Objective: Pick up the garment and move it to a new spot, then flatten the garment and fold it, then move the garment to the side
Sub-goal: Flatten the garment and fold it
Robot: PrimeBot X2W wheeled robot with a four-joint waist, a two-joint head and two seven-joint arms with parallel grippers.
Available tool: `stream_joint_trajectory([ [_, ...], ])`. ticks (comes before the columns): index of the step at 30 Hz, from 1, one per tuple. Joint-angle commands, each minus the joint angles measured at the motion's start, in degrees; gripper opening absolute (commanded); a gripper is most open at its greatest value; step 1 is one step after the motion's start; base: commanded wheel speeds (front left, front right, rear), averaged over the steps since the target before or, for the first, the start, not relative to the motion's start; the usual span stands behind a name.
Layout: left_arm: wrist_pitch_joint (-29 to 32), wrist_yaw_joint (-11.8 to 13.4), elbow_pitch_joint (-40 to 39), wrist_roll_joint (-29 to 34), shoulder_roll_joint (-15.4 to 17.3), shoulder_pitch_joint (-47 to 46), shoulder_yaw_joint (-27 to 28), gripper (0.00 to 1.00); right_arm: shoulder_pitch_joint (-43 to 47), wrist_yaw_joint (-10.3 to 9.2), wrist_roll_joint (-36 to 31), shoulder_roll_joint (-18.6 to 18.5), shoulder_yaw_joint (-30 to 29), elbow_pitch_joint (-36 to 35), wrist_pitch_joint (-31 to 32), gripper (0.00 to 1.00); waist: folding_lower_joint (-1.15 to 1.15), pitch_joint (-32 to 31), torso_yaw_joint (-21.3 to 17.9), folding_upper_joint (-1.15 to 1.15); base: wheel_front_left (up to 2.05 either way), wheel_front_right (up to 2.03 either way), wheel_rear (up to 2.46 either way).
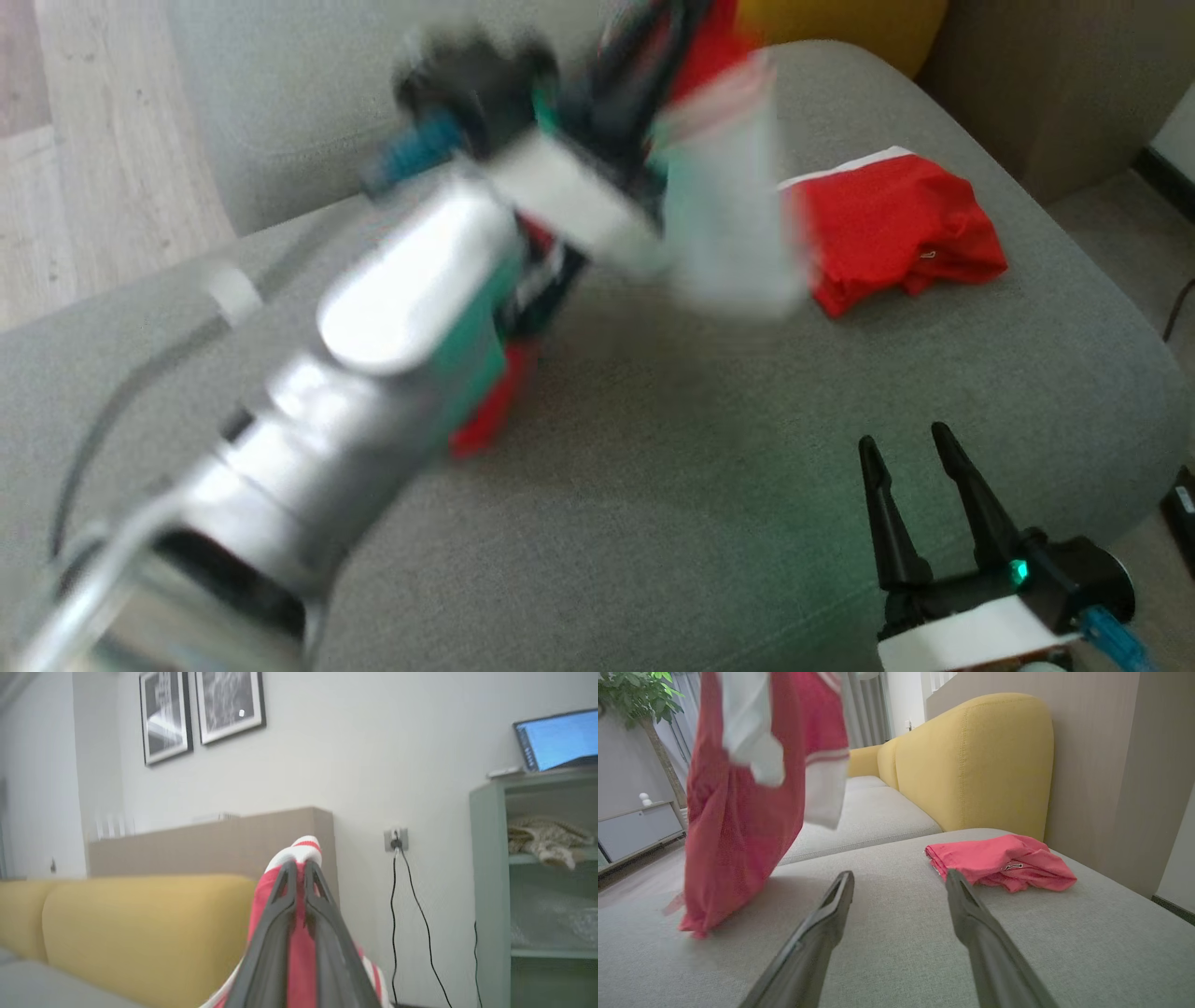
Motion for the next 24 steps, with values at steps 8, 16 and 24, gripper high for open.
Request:
stream_joint_trajectory([
  [8,-0.44,0.11,0.50,-2.73,5.27,-9.00,14.82,0.00,0.64,-0.03,-0.55,-0.19,0.33,-2.07,-0.21,1.00,0.00,-2.21,2.19,0.00,0.00,0.00,0.00],
  [16,-0.44,0.10,5.80,-6.81,10.97,8.61,13.88,0.00,0.57,-0.03,-0.89,0.01,-0.54,-3.16,-0.21,1.00,0.00,0.40,8.10,0.00,0.00,0.00,0.00],
  [24,-0.44,0.94,6.21,-4.40,15.62,26.56,22.42,0.00,-1.07,-0.03,-1.22,0.20,-1.35,-3.38,-0.21,1.00,0.00,3.49,11.59,0.00,0.00,0.00,0.00],
])
